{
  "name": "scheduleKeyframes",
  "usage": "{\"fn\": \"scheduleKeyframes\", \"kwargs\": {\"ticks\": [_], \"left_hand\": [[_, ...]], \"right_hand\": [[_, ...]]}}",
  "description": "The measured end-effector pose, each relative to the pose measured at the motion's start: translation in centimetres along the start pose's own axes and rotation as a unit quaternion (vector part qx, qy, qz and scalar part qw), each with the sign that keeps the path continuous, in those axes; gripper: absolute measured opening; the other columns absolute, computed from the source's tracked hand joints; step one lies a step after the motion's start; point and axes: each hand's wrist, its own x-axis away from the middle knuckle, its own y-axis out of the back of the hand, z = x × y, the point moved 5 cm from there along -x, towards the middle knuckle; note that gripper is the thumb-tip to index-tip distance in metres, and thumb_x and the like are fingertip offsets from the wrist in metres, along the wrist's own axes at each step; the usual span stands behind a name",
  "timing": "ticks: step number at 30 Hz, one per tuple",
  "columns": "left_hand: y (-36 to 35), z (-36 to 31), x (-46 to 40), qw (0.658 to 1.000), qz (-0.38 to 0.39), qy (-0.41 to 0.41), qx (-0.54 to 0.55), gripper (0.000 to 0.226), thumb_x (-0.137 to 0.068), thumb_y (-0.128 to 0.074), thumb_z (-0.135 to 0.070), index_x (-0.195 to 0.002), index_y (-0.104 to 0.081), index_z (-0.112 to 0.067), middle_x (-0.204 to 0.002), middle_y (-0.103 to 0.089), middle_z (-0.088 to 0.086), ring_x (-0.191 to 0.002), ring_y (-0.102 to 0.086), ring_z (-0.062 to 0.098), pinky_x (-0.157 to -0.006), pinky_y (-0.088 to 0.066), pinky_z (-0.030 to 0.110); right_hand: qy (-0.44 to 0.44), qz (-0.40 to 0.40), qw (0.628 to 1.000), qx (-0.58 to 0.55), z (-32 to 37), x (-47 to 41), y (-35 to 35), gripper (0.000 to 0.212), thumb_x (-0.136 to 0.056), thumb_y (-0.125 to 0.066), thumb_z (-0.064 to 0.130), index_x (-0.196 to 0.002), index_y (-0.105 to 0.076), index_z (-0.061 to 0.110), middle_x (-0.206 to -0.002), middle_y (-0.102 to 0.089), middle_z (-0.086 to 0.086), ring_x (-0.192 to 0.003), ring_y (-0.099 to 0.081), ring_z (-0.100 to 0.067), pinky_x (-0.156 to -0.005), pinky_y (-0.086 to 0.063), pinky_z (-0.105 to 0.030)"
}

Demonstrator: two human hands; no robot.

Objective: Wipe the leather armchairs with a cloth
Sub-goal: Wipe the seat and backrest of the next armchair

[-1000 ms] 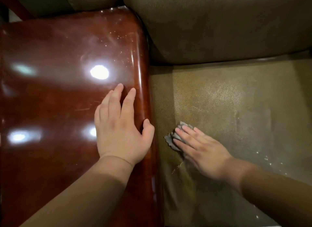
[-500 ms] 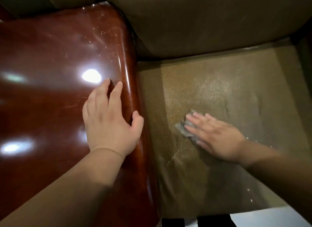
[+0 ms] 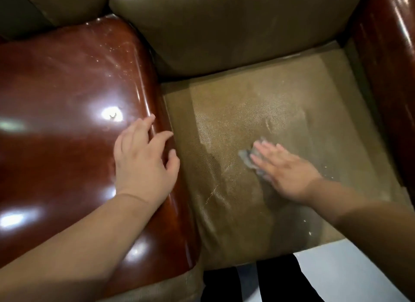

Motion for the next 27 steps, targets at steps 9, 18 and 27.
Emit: {"fn": "scheduleKeyframes", "kwargs": {"ticks": [9, 18, 27], "left_hand": [[-2.9, -6.3, 9.6, 0.980, 0.173, -0.053, -0.084, 0.041, -0.082, -0.064, -0.046, -0.111, -0.078, -0.021, -0.132, -0.069, 0.003, -0.135, -0.056, 0.027, -0.130, -0.014, 0.054], [-3.5, -6.4, 9.6, 0.978, 0.157, -0.060, -0.126, 0.044, -0.083, -0.064, -0.051, -0.114, -0.077, -0.022, -0.122, -0.072, -0.005, -0.129, -0.058, 0.022, -0.131, -0.010, 0.053], [-2.9, -7.0, 9.4, 0.979, 0.127, -0.059, -0.148, 0.048, -0.083, -0.054, -0.058, -0.110, -0.075, -0.025, -0.112, -0.074, -0.007, -0.124, -0.060, 0.020, -0.130, -0.013, 0.051]], "right_hand": [[-0.008, 0.003, 0.998, -0.060, 9.3, 5.3, -2.8, 0.066, -0.104, -0.035, 0.033, -0.166, -0.020, 0.018, -0.174, 0.003, -0.012, -0.160, 0.010, -0.030, -0.128, 0.001, -0.046], [-0.254, -0.068, 0.960, -0.101, 1.3, 3.6, -2.2, 0.068, -0.108, -0.030, 0.042, -0.166, -0.007, 0.014, -0.173, 0.007, -0.015, -0.159, 0.011, -0.033, -0.129, 0.003, -0.049], [0.012, -0.122, 0.993, 0.001, 1.3, 11.4, -5.7, 0.061, -0.103, -0.044, 0.036, -0.160, -0.035, 0.017, -0.169, -0.026, -0.013, -0.158, -0.021, -0.033, -0.128, -0.016, -0.048]]}}
